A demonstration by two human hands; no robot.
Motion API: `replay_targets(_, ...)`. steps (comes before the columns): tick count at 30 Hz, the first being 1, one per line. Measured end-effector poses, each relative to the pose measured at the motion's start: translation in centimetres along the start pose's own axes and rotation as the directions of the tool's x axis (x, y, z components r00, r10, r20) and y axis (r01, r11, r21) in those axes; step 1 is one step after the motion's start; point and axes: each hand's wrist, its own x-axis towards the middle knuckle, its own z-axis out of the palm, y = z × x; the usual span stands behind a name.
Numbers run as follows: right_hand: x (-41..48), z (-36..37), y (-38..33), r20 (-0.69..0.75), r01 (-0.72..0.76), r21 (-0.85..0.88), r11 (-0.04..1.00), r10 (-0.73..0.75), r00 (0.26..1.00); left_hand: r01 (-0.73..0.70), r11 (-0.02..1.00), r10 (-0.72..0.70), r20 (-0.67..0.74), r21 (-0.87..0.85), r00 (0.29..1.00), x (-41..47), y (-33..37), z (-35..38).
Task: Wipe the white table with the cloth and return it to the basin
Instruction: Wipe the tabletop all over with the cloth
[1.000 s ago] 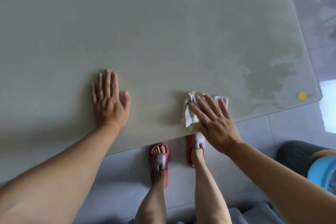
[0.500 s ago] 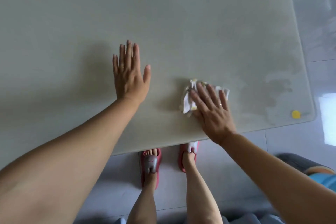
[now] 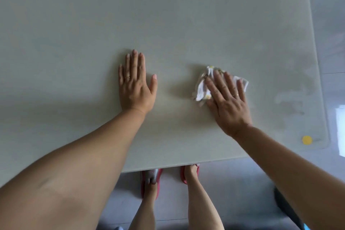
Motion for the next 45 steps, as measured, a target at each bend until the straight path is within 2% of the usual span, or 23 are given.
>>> replay_targets(3, 0.3, 0.7, -5.2, -0.022, -0.313, 0.117, 0.943, 0.317, 0.948, 0.005, 1.0, -0.005, 0.008, 0.003, 1.0, 0.1, 0.1, -0.2)
replay_targets(4, -0.2, 1.2, -7.4, -0.005, -0.267, 0.131, 0.955, 0.27, 0.963, 0.007, 1.0, -0.007, 0.009, 0.004, 1.0, 0.1, 0.1, -0.2)
replay_targets(6, -1.6, 1.9, -10.0, 0.035, 0.045, 0.095, 0.994, -0.049, 0.998, 0.008, 1.0, -0.008, 0.007, 0.006, 1.0, 0.0, 0.2, -0.3)
replay_targets(8, -0.8, 1.6, -7.8, 0.082, 0.35, 0.025, 0.936, -0.351, 0.933, 0.001, 1.0, 0.0, -0.003, 0.009, 1.0, 0.0, 0.3, -0.3)
replay_targets(9, 0.3, 1.2, -5.9, 0.077, 0.394, 0.0, 0.919, -0.393, 0.916, -0.005, 1.0, 0.005, -0.01, 0.009, 1.0, 0.0, 0.3, -0.4)
replay_targets(11, 2.9, 0.5, -2.3, 0.032, 0.257, 0.011, 0.966, -0.257, 0.966, -0.008, 1.0, 0.008, -0.035, 0.008, 0.999, 0.1, 0.2, -0.3)
replay_targets(13, 5.2, -0.3, -0.3, -0.001, -0.087, 0.081, 0.993, 0.088, 0.996, -0.002, 1.0, 0.002, -0.049, 0.005, 0.999, 0.1, 0.3, -0.2)
replay_targets(15, 6.2, -0.1, -2.5, -0.022, -0.357, 0.151, 0.922, 0.365, 0.931, -0.003, 1.0, 0.003, -0.051, 0.005, 0.999, 0.1, 0.3, -0.1)
replay_targets(16, 6.1, 0.3, -4.6, -0.018, -0.388, 0.162, 0.907, 0.396, 0.918, -0.003, 1.0, 0.003, -0.047, 0.007, 0.999, 0.1, 0.3, -0.1)
replay_targets(19, 4.1, 1.4, -9.4, 0.011, -0.052, 0.093, 0.994, 0.051, 0.999, 0.01, 1.0, -0.011, -0.032, -0.014, 0.999, 0.2, 0.2, -0.3)
replay_targets(21, 4.3, 1.1, -7.6, 0.041, 0.208, 0.024, 0.978, -0.209, 0.977, 0.013, 1.0, -0.014, -0.032, -0.019, 0.999, 0.3, 0.3, -0.4)
replay_targets(23, 6.0, 0.5, -4.1, 0.03, 0.267, -0.023, 0.963, -0.267, 0.963, 0.006, 1.0, -0.006, -0.019, -0.013, 1.0, 0.4, 0.4, -0.4)
replay_targets(26, 8.8, -0.4, -1.2, -0.014, -0.108, 0.07, 0.992, 0.109, 0.994, 0.021, 1.0, -0.021, 0.006, -0.007, 1.0, 0.3, 0.3, -0.4)
replay_targets(28, 9.6, 0.0, -4.2, -0.026, -0.374, 0.154, 0.915, 0.382, 0.924, 0.021, 1.0, -0.021, 0.015, -0.006, 1.0, 0.2, 0.3, -0.4)
replay_targets(29, 9.4, 0.4, -6.5, -0.01, -0.41, 0.164, 0.897, 0.417, 0.909, 0.016, 1.0, -0.016, 0.017, -0.004, 1.0, 0.2, 0.3, -0.4)
replay_targets(32, 8.0, 1.2, -10.6, 0.046, -0.075, 0.145, 0.987, 0.069, 0.997, 0.016, 1.0, -0.015, 0.038, -0.004, 0.999, 0.3, 0.3, -0.5)
replay_targets(34, 8.6, 0.7, -7.6, 0.053, 0.228, 0.034, 0.973, -0.23, 0.972, 0.02, 1.0, -0.019, 0.054, -0.017, 0.998, 0.4, 0.3, -0.6)
replay_targets(35, 9.4, 0.3, -5.5, 0.052, 0.286, -0.002, 0.958, -0.286, 0.957, 0.019, 1.0, -0.018, 0.06, -0.016, 0.998, 0.4, 0.3, -0.6)
replay_targets(36, 10.4, 0.0, -3.5, 0.041, 0.264, -0.006, 0.965, -0.263, 0.964, 0.018, 1.0, -0.017, 0.063, -0.009, 0.998, 0.4, 0.3, -0.6)
replay_targets(38, 12.3, -0.5, -1.0, -0.002, -0.02, 0.063, 0.998, 0.02, 1.0, 0.015, 1.0, -0.015, 0.065, 0.004, 0.998, 0.3, 0.2, -0.6)
replay_targets(41, 13.6, 0.1, -5.0, -0.037, -0.421, 0.172, 0.891, 0.433, 0.901, 0.02, 1.0, -0.021, 0.073, 0.02, 0.997, 0.3, 0.3, -0.7)
replay_targets(43, 13.1, 0.7, -8.8, 0.008, -0.337, 0.185, 0.923, 0.341, 0.94, 0.026, 0.999, -0.029, 0.096, 0.031, 0.995, 0.4, 0.4, -0.8)
replay_targets(45, 12.4, 0.7, -8.9, 0.043, -0.013, 0.102, 0.995, 0.009, 0.999, 0.025, 0.999, -0.028, 0.106, 0.037, 0.994, 0.5, 0.5, -0.9)
